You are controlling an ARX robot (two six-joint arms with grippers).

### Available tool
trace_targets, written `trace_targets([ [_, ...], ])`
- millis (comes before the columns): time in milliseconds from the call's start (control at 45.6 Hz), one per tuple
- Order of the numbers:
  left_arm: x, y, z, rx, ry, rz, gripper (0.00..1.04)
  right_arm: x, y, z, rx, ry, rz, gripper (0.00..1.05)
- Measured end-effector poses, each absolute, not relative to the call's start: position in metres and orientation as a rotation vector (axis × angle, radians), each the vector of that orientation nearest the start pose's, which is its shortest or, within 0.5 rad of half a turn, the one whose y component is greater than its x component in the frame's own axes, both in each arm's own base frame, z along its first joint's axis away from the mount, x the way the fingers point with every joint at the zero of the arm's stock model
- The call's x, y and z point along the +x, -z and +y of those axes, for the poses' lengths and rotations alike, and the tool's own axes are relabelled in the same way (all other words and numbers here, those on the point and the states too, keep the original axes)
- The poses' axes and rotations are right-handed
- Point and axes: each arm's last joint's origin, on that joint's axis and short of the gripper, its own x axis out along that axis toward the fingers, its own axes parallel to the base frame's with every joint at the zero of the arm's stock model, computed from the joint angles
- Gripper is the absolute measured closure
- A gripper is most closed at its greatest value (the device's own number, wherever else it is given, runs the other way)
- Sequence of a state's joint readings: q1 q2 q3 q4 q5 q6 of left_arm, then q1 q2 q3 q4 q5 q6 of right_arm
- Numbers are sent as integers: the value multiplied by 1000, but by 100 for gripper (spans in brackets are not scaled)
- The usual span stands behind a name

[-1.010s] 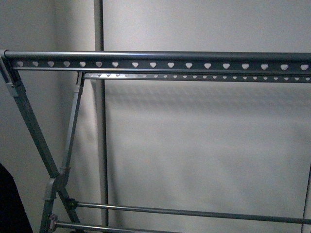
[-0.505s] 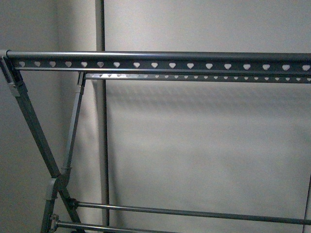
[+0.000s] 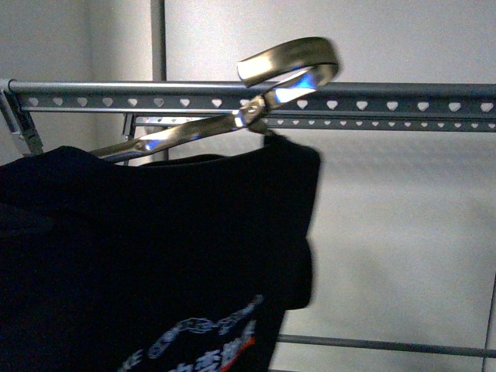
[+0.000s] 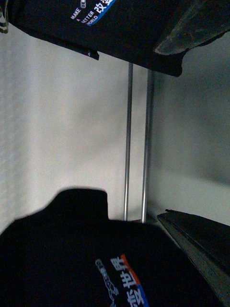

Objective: Hang clothes on hanger

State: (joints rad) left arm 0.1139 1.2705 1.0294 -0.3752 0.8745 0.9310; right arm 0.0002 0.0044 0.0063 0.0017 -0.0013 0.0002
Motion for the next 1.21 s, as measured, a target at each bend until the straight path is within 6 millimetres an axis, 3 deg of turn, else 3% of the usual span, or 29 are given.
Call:
trace_targets([
  [176, 262, -314, -12, 926, 1097, -73, 101, 98, -165, 0, 0, -2, -4, 7],
  [439, 261, -322, -59, 1159, 1162, -383, 101, 98, -165, 0, 0, -2, -4, 7],
  [724, 261, -324, -63, 1178, 1150, -428, 101, 98, -165, 0, 7, -7, -2, 7],
  [856, 261, -324, -63, 1178, 1151, -426, 101, 98, -168, -4, 267, -171, 214, 7],
  [944, 260, -324, -63, 1178, 1150, -427, 101, 99, -179, -10, 471, -202, 292, 7],
  [1032, 260, -324, -63, 1178, 1149, -427, 101, 100, -196, -16, 518, -212, 272, 7],
  [1098, 260, -324, -63, 1178, 1149, -427, 101, 100, -218, -19, 478, -232, 227, 7],
  [1207, 260, -324, -62, 1179, 1148, -427, 101, 99, -271, -15, 140, -346, 74, 7],
])
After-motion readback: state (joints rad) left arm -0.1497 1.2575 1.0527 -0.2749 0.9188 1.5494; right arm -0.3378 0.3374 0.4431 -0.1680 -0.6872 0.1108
